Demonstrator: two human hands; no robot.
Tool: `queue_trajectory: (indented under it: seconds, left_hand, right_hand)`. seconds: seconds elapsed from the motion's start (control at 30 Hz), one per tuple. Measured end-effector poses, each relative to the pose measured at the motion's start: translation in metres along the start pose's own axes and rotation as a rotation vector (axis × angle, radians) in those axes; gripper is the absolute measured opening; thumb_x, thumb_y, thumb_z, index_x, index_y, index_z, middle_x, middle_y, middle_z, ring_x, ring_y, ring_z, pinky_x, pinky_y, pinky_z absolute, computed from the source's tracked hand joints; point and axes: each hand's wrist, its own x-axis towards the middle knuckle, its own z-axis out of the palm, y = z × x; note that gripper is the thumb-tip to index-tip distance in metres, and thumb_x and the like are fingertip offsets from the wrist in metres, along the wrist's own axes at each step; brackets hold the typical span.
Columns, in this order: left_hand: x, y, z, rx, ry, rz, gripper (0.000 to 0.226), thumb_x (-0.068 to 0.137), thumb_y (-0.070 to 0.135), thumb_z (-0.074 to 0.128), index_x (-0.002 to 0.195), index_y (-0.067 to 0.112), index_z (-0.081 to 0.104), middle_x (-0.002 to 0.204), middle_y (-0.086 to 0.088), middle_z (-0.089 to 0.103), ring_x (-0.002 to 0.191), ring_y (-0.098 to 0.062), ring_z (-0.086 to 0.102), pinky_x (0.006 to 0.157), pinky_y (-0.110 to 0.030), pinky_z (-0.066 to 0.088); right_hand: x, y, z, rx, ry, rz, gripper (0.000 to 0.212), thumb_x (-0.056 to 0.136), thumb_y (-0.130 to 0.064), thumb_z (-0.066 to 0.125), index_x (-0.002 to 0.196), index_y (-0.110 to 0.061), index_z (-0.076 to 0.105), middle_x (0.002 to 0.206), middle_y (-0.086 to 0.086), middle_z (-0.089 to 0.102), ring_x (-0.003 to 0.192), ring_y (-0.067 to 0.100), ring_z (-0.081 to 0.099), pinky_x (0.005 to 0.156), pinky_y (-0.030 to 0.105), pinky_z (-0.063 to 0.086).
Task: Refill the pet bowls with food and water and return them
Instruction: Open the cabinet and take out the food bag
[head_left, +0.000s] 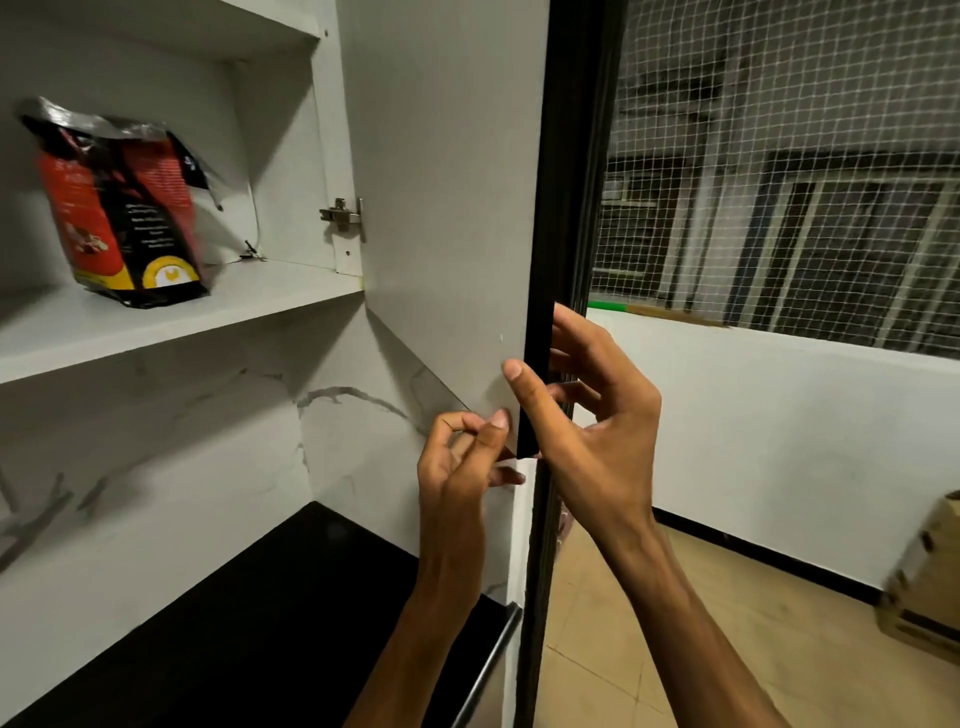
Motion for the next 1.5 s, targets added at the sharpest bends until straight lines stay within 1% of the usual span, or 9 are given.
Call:
queue_trajectory:
  seconds: [0.17,0.4,0.57,0.67,0.87,0.97,1.1,1.33,1.5]
  left_hand:
    - [0.008,-0.010,0.036,-0.061,0.021,-0.064,0.042,0.081,0.041,0.080,0.100,0.009,0.062,0.088,-0.015,0.074,0.076,-0.021,0.073,0.064,-0.026,0.059]
    - [0.026,-0.031,0.080,-0.089,0.044,-0.091,0.028,0.090,0.019,0.073,0.109,0.004,0.058,0.080,-0.004,0.077,0.068,-0.018,0.075,0.056,-0.022,0.056]
    - [0.041,-0.044,0.104,-0.065,0.013,-0.086,0.031,0.090,0.023,0.074,0.112,0.008,0.058,0.081,-0.003,0.078,0.071,-0.017,0.076,0.060,-0.022,0.056]
    - [0.049,-0.051,0.118,-0.077,0.000,-0.092,0.033,0.092,0.022,0.073,0.116,0.008,0.057,0.092,-0.011,0.077,0.074,-0.018,0.075,0.063,-0.023,0.056]
    - [0.069,-0.066,0.139,-0.095,0.015,-0.123,0.036,0.091,0.024,0.076,0.117,0.009,0.057,0.102,-0.020,0.074,0.076,-0.019,0.073,0.064,-0.025,0.056]
    - [0.078,-0.075,0.147,-0.072,0.024,-0.131,0.037,0.089,0.028,0.078,0.115,0.009,0.058,0.097,-0.019,0.074,0.076,-0.020,0.071,0.067,-0.028,0.057]
    - [0.087,-0.081,0.156,-0.083,0.036,-0.150,0.036,0.087,0.027,0.080,0.110,0.009,0.059,0.086,-0.012,0.071,0.072,-0.020,0.068,0.069,-0.034,0.057]
    - [0.097,-0.085,0.166,-0.094,0.053,-0.177,0.032,0.085,0.023,0.082,0.103,0.012,0.058,0.084,-0.013,0.069,0.067,-0.018,0.065,0.066,-0.033,0.055]
    - [0.100,-0.083,0.169,-0.106,0.035,-0.195,0.027,0.086,0.019,0.081,0.095,0.014,0.056,0.078,-0.010,0.067,0.062,-0.018,0.062,0.063,-0.031,0.054]
  right_hand:
    - [0.013,0.020,-0.028,-0.025,0.044,0.009,0.051,0.092,-0.016,0.080,0.140,-0.010,0.064,0.128,-0.001,0.073,0.115,0.016,0.071,0.081,0.031,0.064]
    - [0.035,0.050,-0.061,-0.058,0.077,0.046,0.051,0.093,-0.012,0.080,0.141,-0.013,0.064,0.124,-0.007,0.074,0.114,0.014,0.071,0.082,0.036,0.064]
    - [0.051,0.069,-0.076,-0.064,0.111,0.071,0.051,0.093,-0.009,0.080,0.140,-0.016,0.064,0.123,-0.014,0.073,0.115,0.005,0.070,0.085,0.024,0.062]
    - [0.061,0.079,-0.082,-0.066,0.121,0.081,0.050,0.093,-0.007,0.079,0.138,-0.022,0.064,0.118,-0.021,0.071,0.113,0.002,0.070,0.084,0.019,0.059]
    - [0.077,0.101,-0.094,-0.080,0.134,0.101,0.049,0.094,-0.009,0.078,0.138,-0.024,0.063,0.117,-0.017,0.073,0.110,0.007,0.072,0.085,0.024,0.061]
    - [0.083,0.111,-0.099,-0.077,0.144,0.108,0.049,0.095,-0.010,0.077,0.141,-0.019,0.064,0.118,-0.008,0.075,0.109,0.010,0.073,0.086,0.026,0.062]
    - [0.090,0.120,-0.102,-0.075,0.157,0.107,0.048,0.095,-0.008,0.077,0.139,-0.018,0.064,0.115,-0.010,0.075,0.107,0.011,0.074,0.086,0.027,0.062]
    - [0.097,0.133,-0.104,-0.086,0.165,0.100,0.047,0.096,-0.009,0.076,0.139,-0.018,0.063,0.116,-0.007,0.075,0.106,0.011,0.075,0.088,0.033,0.063]
    - [0.100,0.136,-0.105,-0.104,0.168,0.101,0.047,0.096,-0.010,0.075,0.140,-0.019,0.062,0.117,-0.010,0.074,0.107,0.009,0.074,0.088,0.029,0.063]
